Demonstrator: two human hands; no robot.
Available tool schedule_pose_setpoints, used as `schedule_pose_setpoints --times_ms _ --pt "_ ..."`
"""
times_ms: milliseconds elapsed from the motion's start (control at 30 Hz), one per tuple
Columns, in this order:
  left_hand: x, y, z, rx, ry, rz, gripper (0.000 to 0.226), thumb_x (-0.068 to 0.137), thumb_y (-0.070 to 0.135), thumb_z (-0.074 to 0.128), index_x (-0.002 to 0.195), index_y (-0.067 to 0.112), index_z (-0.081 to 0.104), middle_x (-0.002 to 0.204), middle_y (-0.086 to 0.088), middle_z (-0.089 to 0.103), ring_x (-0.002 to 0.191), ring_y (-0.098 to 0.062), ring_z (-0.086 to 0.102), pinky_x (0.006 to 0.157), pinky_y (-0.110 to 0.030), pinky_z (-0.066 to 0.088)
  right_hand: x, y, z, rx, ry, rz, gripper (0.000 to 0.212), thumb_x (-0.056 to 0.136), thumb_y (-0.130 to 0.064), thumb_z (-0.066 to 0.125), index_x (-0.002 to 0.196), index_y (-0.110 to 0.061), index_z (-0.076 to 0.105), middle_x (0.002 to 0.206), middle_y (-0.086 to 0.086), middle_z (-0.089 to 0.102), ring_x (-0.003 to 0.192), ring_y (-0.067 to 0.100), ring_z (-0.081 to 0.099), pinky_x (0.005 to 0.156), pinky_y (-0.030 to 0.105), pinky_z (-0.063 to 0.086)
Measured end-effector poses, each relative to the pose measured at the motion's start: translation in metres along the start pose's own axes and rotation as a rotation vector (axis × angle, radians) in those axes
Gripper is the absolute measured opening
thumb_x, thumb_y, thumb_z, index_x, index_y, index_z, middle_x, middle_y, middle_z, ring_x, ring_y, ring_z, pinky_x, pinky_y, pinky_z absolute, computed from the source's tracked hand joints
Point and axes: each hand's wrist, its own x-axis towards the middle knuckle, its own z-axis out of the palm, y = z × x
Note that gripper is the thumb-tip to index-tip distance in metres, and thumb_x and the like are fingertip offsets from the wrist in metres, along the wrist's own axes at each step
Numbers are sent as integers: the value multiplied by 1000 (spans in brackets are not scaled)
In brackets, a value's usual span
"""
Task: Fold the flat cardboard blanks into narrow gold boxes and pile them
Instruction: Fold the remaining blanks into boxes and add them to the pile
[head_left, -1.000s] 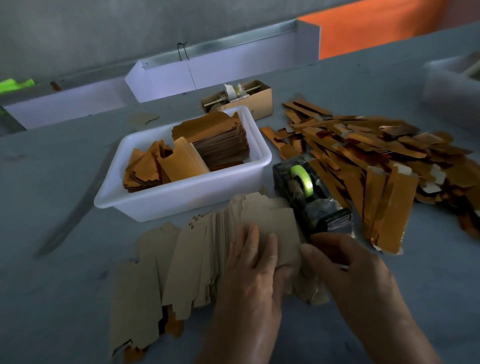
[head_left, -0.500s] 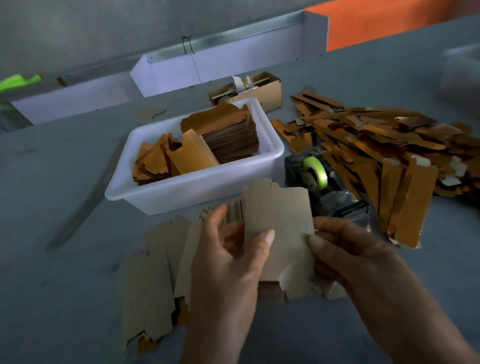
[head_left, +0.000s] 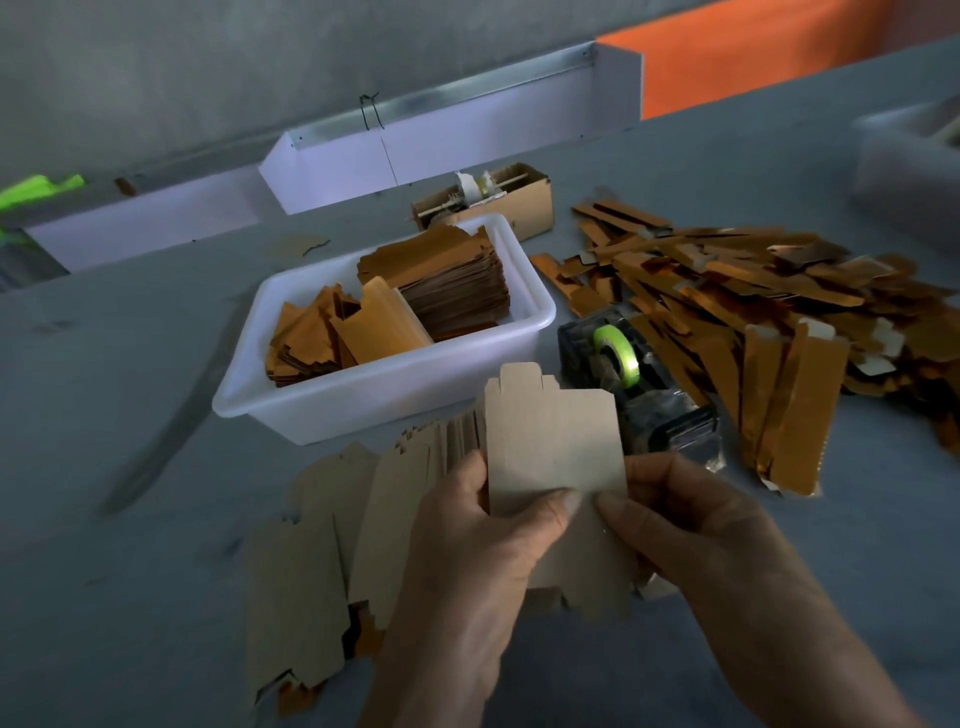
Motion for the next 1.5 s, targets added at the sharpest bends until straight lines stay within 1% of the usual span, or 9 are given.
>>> schedule_pose_setpoints --times_ms 233,433,667,900,1033,1133,1233,1333,1500 --pt "-3 -1 3 -56 15 35 9 78 20 74 86 22 72 76 7 74 67 -4 68 52 -11 47 -5 2 -1 -216 13 -99 11 79 -16 68 78 -27 68 71 7 65 64 20 58 55 22 49" --pt "-4 -2 10 22 80 105 16 69 29 74 84 27 71 69 3 73 61 -14 69 51 -33 57 -10 2 6 -539 153 -216 14 69 -39 63 82 -40 58 77 -24 62 71 -3 58 54 13 46" --pt "-5 -2 9 7 62 136 10 69 28 72 77 25 69 57 2 65 50 -11 60 46 -27 46 -19 2 15 -195 -27 -273 36 72 -50 55 98 -25 57 70 3 67 58 18 67 54 25 54" --pt "-16 6 2 56 -204 181 41 88 55 52 82 19 69 76 -7 69 72 -20 68 64 -31 56 -17 3 14 -282 -7 -235 29 70 -52 51 94 -37 55 76 -8 72 69 8 70 63 29 59" --pt "-18 5 0 107 -156 166 17 94 24 57 83 24 69 71 -2 69 63 -10 65 55 -21 53 -16 2 13 -328 62 -192 11 78 -37 61 88 -34 57 74 -11 71 66 5 68 62 28 57" --pt "-19 4 -1 105 -239 91 14 94 28 57 91 28 71 80 -8 71 74 -20 69 68 -32 55 -14 2 8 -330 184 -170 40 56 -60 59 87 -34 58 74 -11 68 68 1 64 61 26 51" --pt "-21 8 0 106 -336 86 10 91 26 61 96 28 70 85 -4 72 81 -19 69 72 -31 53 -12 -2 5 -119 91 -40 39 58 -50 65 88 -25 70 82 1 71 82 19 67 76 39 53" --pt "-22 9 2 112 -280 64 13 86 25 67 99 28 64 88 4 74 83 -10 70 79 -33 56 -10 -6 3 91 -6 61 30 64 -30 66 89 -16 74 88 16 71 89 38 65 87 53 51" --pt "-24 4 5 151 -126 180 8 85 32 65 86 25 68 80 0 69 72 -8 64 63 -21 48 -7 -5 2 45 39 62 36 60 -31 66 93 -16 73 85 9 72 88 28 67 83 44 53"
